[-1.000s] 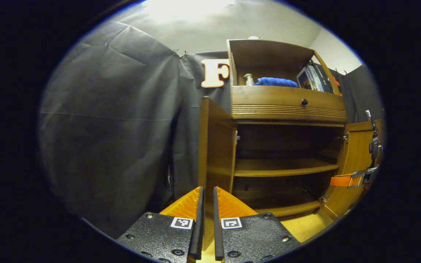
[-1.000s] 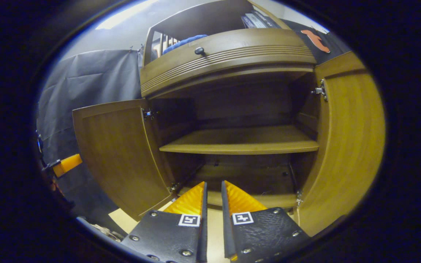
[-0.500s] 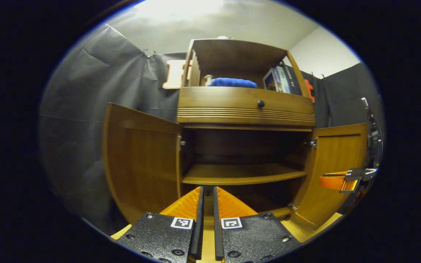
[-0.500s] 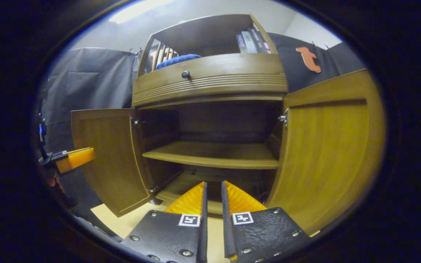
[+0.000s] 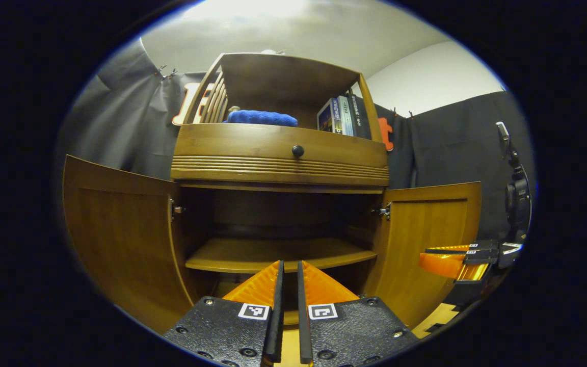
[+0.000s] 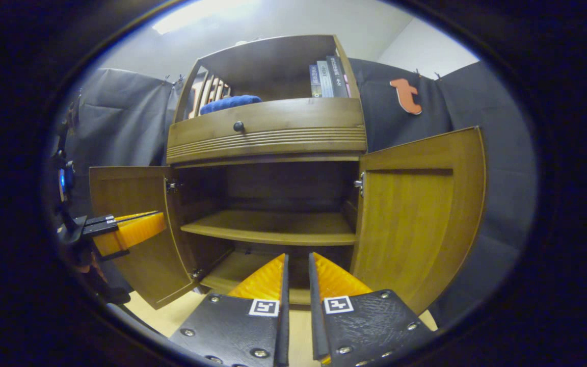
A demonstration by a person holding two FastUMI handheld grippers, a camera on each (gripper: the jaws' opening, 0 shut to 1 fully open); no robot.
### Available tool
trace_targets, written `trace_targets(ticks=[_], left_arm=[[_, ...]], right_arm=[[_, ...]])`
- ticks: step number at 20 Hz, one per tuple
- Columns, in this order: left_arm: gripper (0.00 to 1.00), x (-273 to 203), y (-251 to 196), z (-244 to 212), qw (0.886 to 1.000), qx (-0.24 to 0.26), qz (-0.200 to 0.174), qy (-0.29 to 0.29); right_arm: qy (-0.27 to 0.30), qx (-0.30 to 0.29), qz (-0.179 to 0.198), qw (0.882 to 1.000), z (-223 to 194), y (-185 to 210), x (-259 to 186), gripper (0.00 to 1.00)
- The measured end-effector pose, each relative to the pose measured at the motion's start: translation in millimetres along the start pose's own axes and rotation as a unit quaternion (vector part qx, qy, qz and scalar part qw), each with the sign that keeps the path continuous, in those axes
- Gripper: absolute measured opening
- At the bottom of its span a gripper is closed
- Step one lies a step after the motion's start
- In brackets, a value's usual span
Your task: Open the right door of the double-door shoe cabinet with the right hand, and open the left door with the left hand.
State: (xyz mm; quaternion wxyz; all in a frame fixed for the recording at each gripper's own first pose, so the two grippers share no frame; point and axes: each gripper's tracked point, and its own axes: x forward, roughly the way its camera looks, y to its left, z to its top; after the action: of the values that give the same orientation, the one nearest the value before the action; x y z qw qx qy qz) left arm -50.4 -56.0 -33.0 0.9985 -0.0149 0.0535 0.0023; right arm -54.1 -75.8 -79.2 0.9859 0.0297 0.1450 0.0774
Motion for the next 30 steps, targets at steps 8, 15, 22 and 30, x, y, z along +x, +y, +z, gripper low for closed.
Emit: trace_targets(ticks=[8, 15, 22, 30], left_arm=[[0.14, 17, 5, -5, 1.000, -0.007, -0.019, -0.001], [0.48, 31, -5, 10, 0.998, 0.014, -0.063, -0.029], [0.93, 45, -31, 13, 0.993, 0.005, -0.110, -0.045], [0.92, 54, -34, 7, 0.991, 0.007, -0.127, -0.038]], right_arm=[[-0.018, -0.003, -0.050, 0.999, 4, 6, -11, 0.18], [-0.043, 0.003, -0.096, 0.994, 10, 6, -22, 0.31], [-0.073, -0.009, -0.122, 0.990, 22, 1, -27, 0.98], [-0.092, -0.021, -0.133, 0.987, 29, 1, -27, 0.98]])
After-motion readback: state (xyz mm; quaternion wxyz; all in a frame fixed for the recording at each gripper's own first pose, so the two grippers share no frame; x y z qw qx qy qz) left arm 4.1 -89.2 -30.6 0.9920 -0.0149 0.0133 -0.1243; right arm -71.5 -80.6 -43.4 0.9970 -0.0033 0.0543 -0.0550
